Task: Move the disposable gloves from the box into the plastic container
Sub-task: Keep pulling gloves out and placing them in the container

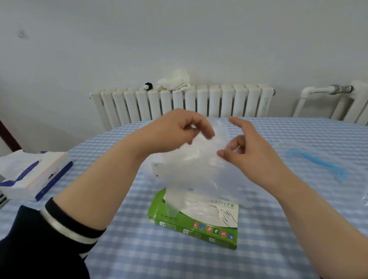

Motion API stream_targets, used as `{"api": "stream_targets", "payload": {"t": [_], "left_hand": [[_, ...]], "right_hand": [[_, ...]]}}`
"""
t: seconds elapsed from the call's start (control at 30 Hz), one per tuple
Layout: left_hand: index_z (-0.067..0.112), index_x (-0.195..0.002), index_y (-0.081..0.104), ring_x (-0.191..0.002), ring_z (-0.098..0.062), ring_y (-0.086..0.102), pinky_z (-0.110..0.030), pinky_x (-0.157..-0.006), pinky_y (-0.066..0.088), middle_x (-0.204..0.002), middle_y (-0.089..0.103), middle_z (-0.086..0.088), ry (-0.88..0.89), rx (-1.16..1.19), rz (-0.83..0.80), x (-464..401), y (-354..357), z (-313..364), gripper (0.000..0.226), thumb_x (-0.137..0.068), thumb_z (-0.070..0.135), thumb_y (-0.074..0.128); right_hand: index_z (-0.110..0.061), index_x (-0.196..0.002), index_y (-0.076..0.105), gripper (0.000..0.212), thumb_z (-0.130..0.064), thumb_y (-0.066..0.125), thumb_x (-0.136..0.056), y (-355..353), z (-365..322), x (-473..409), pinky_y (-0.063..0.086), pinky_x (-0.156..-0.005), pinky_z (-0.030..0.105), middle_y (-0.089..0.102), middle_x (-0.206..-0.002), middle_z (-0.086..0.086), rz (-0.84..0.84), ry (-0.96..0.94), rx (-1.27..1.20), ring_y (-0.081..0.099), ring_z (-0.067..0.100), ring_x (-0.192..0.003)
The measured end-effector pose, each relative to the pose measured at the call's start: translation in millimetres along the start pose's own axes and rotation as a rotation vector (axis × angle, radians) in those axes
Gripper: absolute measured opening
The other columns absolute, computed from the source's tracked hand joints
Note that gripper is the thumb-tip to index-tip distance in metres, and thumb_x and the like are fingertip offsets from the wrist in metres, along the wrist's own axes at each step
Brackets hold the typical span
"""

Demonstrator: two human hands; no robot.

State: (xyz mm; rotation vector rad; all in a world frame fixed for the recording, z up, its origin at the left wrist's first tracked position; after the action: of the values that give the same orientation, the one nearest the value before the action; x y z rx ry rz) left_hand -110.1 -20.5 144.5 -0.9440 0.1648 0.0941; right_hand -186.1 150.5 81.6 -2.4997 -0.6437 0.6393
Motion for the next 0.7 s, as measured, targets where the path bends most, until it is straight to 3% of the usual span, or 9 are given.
{"api": "stream_targets", "payload": {"t": [0.07,0.13,0.2,0.27,0.37,0.5,0.7], "left_hand": [[0.021,-0.106,0.069,-0.047,0.009,0.048,-0.005,-0.049,0.037,-0.056,0.055,0.037,-0.068,0.047,0.103,-10.7,-9.2,-12.3,0.034,-0.098,-0.001,0.044],[0.021,-0.109,0.068,-0.048,0.009,0.048,-0.005,-0.050,0.038,-0.064,0.060,0.036,-0.148,0.087,0.183,-19.7,-19.3,-33.5,0.034,-0.098,0.000,0.044],[0.024,-0.112,0.068,-0.076,0.006,0.059,-0.008,-0.064,0.041,-0.101,0.068,0.026,-0.217,0.068,0.236,-27.5,-26.3,-55.9,0.032,-0.098,0.004,0.047],[0.022,-0.118,0.066,-0.111,-0.010,0.057,-0.016,-0.082,0.042,-0.131,0.059,0.008,-0.297,-0.037,0.261,-35.8,-30.5,-78.0,0.027,-0.099,0.011,0.050],[0.015,-0.125,0.063,-0.105,-0.015,0.054,-0.022,-0.075,0.046,-0.138,0.054,-0.001,-0.388,-0.192,0.213,-45.2,-29.9,-99.7,0.028,-0.097,0.021,0.059],[0.011,-0.134,0.055,-0.129,-0.024,0.047,-0.035,-0.107,0.036,-0.141,0.051,-0.006,-0.439,-0.439,0.089,-49.1,-25.5,-113.6,0.047,-0.093,0.030,0.065],[0.018,-0.140,0.047,-0.129,-0.023,0.046,-0.038,-0.104,0.040,-0.143,0.046,0.000,-0.405,-0.720,-0.143,-47.2,-13.5,-107.5,0.059,-0.089,0.039,0.068]], "right_hand": [[-0.036,-0.144,0.029,0.070,-0.029,0.069,-0.087,-8.2,5.3,-2.0,0.043,-0.076,0.029,0.059,-0.086,-0.011,0.088,-0.007,0.087,0.056,0.004,-0.078],[-0.033,-0.145,0.028,0.066,-0.028,0.065,-0.091,-16.5,11.0,-4.7,0.043,-0.077,0.030,0.056,-0.085,-0.014,0.155,0.002,0.127,0.055,0.004,-0.080],[-0.031,-0.146,0.026,0.063,-0.027,0.061,-0.094,-22.0,15.8,-6.8,0.042,-0.068,0.029,0.055,-0.085,-0.016,0.199,0.004,0.222,0.053,0.004,-0.075],[-0.031,-0.147,0.024,0.061,-0.027,0.058,-0.096,-24.3,18.3,-8.3,0.038,-0.059,0.024,0.053,-0.086,-0.015,0.224,0.003,0.303,0.052,0.004,-0.071],[-0.032,-0.145,0.027,0.058,-0.030,0.057,-0.096,-22.1,17.5,-9.0,0.038,-0.061,0.026,0.052,-0.087,-0.017,0.237,-0.023,0.318,0.052,0.003,-0.074],[-0.033,-0.143,0.031,0.055,-0.034,0.057,-0.094,-14.5,12.2,-5.3,0.039,-0.065,0.024,0.052,-0.088,-0.018,0.200,-0.096,0.287,0.054,0.004,-0.082],[-0.033,-0.142,0.033,0.054,-0.036,0.058,-0.094,-8.7,6.7,-1.5,0.039,-0.072,0.024,0.055,-0.092,-0.019,0.135,-0.117,0.254,0.054,0.004,-0.089]]}}
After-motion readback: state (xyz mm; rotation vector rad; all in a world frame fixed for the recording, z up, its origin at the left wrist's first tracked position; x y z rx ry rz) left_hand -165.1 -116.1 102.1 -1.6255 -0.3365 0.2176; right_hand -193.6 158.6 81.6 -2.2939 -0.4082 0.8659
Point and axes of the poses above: each hand's wrist, its own x-axis away from the middle knuckle, its own y-axis out of the palm, z = x × y, the point moved 2 cm from there along -x, towards the middle knuckle
